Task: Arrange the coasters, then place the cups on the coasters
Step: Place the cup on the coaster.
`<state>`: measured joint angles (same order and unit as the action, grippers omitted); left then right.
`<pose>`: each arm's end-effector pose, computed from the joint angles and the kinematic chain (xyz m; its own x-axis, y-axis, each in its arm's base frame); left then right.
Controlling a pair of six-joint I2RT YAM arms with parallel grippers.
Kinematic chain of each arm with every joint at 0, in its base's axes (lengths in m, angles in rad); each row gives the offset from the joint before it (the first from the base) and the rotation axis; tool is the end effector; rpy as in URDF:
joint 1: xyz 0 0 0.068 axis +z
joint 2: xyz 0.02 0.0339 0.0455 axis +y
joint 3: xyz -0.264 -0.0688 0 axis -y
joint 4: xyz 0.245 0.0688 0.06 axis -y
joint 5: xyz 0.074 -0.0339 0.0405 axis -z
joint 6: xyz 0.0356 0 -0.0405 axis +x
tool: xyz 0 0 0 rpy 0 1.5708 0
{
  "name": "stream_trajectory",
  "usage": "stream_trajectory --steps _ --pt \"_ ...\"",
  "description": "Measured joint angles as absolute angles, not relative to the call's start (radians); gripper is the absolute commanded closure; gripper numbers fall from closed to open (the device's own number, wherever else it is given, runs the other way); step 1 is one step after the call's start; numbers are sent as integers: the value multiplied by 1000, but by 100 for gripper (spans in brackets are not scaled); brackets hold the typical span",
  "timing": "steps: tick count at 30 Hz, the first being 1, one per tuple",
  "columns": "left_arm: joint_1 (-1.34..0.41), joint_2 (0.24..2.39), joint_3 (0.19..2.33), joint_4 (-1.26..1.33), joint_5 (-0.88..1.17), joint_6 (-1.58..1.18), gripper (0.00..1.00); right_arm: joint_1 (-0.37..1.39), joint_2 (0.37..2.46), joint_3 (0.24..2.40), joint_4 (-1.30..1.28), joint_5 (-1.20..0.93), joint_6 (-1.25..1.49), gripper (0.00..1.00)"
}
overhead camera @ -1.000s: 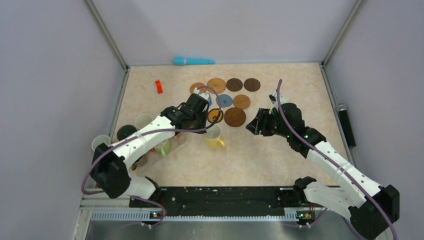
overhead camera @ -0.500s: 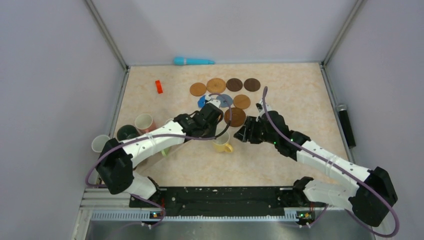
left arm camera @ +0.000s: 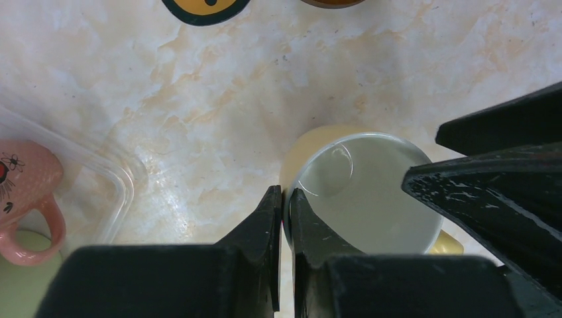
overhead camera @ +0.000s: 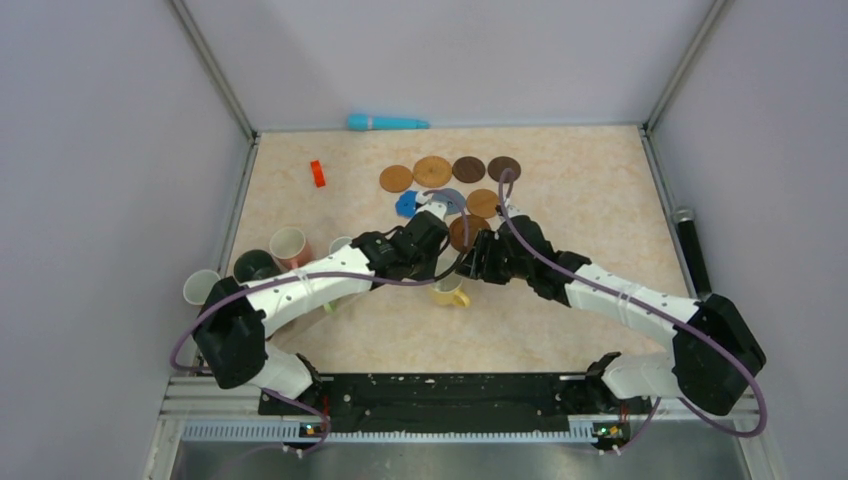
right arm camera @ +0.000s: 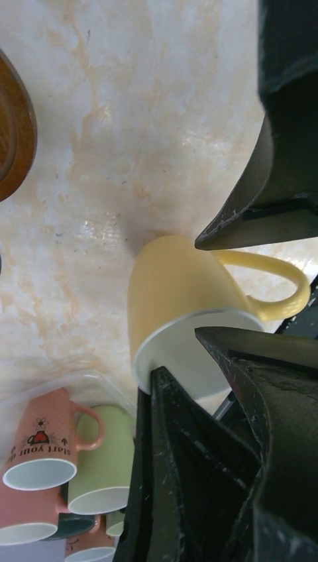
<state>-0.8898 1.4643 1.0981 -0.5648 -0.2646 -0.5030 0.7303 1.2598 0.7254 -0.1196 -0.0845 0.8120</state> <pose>0.2004 -0.2326 0.2574 -0.7566 0.1947 -0.6242 0.3274 0.9391 -0.1040 0.1973 0.1807 0.2251 -0.8304 0.2270 -0.5088 -0.1628 0.7745 0.6113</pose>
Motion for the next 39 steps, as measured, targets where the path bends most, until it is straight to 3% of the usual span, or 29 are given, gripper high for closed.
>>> stream_trajectory --steps 16,20,22,34,35,38,39 --pt "-905 1480 1098 -546 -239 -527 100 739 1353 802 -146 -63 796 73" --pt "-904 1468 1087 -522 -232 -536 97 743 1354 824 -169 -48 777 96" --pt "-903 1459 1084 -517 -235 -537 93 745 1358 827 -185 -49 758 100" --pt "-908 1323 1065 -459 -206 -556 56 747 1366 914 -325 82 685 100" --pt "-909 1301 1065 -455 -205 -556 50 744 1366 925 -334 93 679 100" --pt "-910 1246 1064 -452 -207 -549 10 722 1364 973 -373 130 651 100" --pt "-910 1227 1061 -451 -208 -551 2 709 1363 991 -385 139 643 100"
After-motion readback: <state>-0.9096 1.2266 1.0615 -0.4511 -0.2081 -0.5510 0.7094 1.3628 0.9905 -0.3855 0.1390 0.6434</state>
